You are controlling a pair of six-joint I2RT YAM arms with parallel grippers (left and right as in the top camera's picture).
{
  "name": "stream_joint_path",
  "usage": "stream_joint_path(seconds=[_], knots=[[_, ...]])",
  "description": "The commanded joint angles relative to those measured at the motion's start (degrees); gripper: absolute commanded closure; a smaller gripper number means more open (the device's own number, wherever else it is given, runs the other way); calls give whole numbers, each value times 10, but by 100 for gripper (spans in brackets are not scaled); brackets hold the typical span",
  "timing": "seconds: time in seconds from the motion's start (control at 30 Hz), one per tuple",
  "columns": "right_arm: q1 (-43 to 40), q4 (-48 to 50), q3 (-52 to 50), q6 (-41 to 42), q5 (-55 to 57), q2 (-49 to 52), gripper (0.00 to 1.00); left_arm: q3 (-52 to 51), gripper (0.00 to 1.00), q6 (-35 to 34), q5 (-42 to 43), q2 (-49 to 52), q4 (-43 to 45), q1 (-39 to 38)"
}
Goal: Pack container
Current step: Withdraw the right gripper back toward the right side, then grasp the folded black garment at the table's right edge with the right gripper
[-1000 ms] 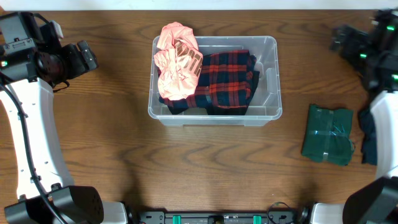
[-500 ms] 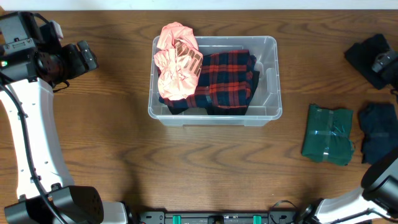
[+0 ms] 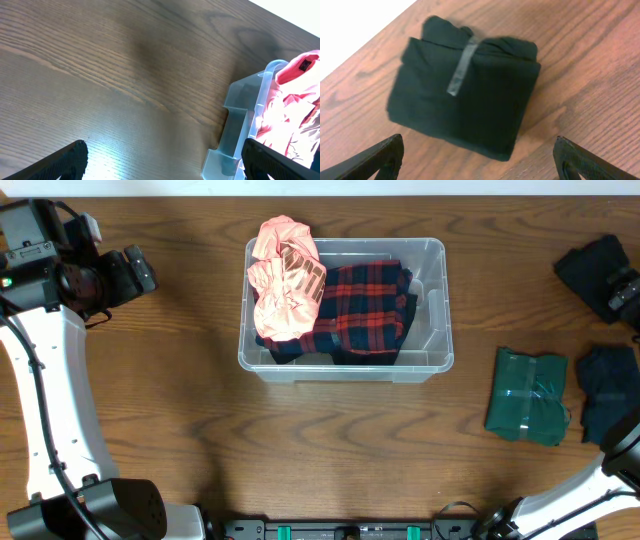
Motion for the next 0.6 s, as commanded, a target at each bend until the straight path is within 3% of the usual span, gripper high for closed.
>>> stream_joint_path(seconds=[0.0,0.57], knots=[[-10,19,-2,-6,-7,23,7,-3,2,10,-1,1,0,2],[-13,130,-2,17,3,128,13,-3,2,10,-1,1,0,2]])
